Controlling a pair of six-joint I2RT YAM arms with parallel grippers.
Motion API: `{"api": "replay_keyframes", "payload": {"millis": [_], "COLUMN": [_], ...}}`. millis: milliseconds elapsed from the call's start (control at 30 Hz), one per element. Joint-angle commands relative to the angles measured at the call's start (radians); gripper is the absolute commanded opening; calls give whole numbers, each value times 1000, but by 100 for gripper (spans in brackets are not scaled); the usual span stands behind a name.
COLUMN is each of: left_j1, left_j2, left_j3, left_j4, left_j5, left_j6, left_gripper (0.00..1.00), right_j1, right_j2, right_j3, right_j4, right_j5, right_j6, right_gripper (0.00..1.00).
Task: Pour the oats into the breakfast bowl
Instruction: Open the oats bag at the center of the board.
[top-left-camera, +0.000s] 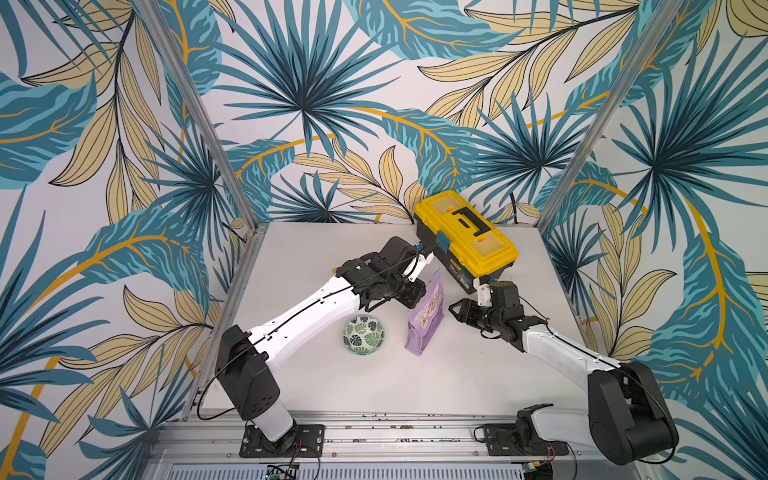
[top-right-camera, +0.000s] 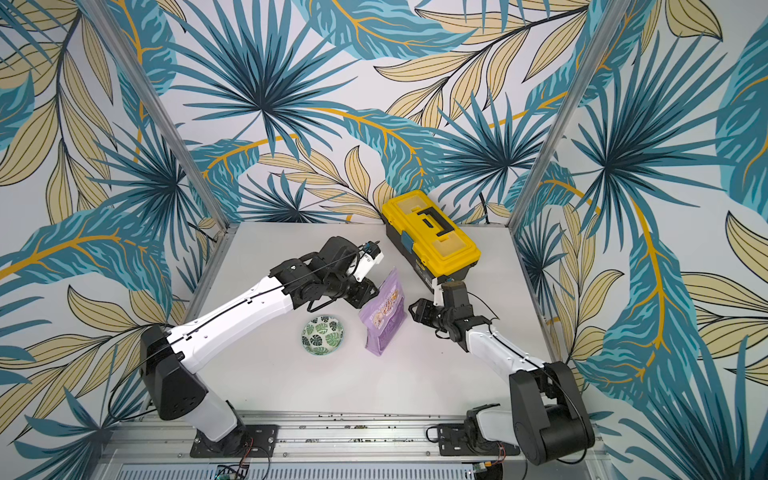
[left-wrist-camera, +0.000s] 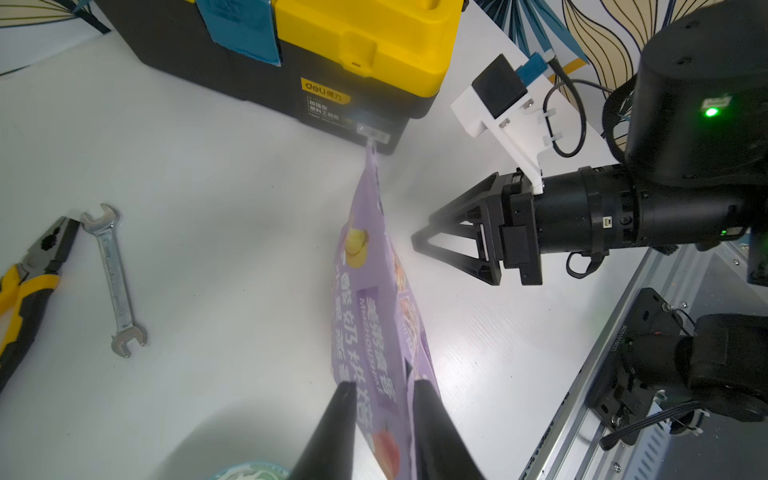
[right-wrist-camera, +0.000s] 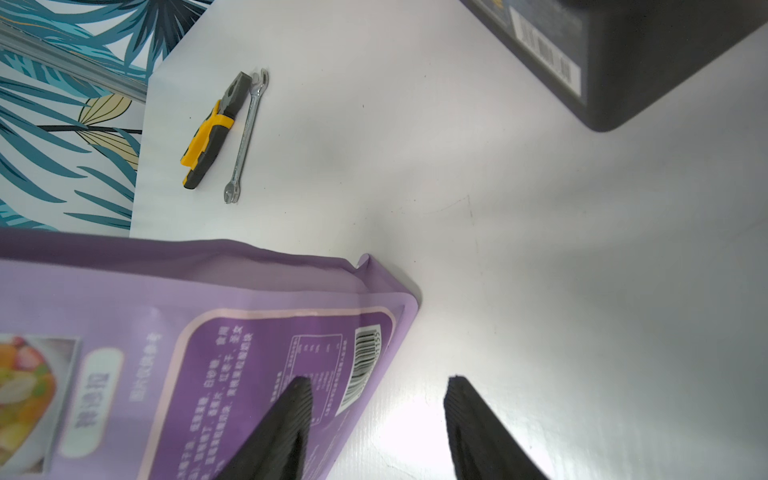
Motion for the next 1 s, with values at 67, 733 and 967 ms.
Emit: {"api": "replay_keyframes", "payload": {"millis": [67,733,967], "left_j1": [20,24,25], "left_j2": [-32,15,20], "left_j3": [-8,-30,-41], "left_j4": [53,81,84], "left_j5": [16,9,10], "left_j6": [-18,-24,-25], "left_gripper": [22,11,3], "right_j1": [-3,-3,-3], "right_j2": [12,1,-13], "right_j3": [11,9,4], "right_j4": [-15,-9,-8], "right_j5": [-15,-25,-21], "right_j6": [-13,-9,-6], "right_gripper": [57,56,57]}}
